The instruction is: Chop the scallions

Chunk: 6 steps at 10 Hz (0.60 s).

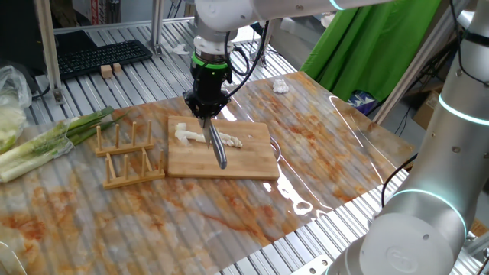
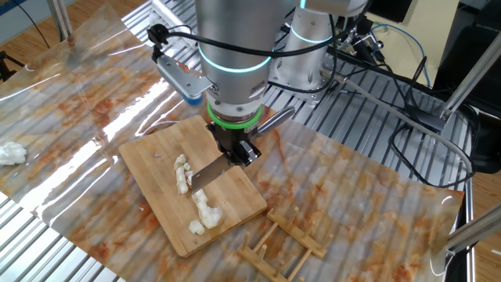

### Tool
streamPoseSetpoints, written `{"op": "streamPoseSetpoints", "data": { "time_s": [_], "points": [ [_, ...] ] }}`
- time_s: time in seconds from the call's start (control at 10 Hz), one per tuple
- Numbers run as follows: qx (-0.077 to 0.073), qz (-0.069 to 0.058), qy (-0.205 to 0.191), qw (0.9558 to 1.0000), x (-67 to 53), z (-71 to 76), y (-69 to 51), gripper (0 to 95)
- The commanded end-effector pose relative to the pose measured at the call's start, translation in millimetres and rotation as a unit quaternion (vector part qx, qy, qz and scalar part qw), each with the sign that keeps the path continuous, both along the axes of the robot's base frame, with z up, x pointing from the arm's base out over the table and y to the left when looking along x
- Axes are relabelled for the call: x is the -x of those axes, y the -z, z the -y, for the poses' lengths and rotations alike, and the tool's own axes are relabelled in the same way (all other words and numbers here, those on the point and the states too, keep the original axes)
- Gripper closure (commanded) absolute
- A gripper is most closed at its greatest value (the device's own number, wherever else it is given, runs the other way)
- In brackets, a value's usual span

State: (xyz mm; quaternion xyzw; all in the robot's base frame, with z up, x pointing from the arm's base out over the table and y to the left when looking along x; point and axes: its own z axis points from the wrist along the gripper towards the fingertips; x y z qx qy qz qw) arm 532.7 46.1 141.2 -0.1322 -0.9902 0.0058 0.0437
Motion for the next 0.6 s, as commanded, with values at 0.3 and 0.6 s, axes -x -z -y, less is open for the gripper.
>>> {"op": "streamPoseSetpoints", "data": {
  "time_s": [0.3, 0.6],
  "points": [
    [-0.004, -0.004, -0.030, 0.9995, 0.6, 0.3, -1.1, 95.0],
    [-0.015, -0.001, -0.054, 0.9984, 0.6, 0.3, -1.1, 95.0]
  ]
}}
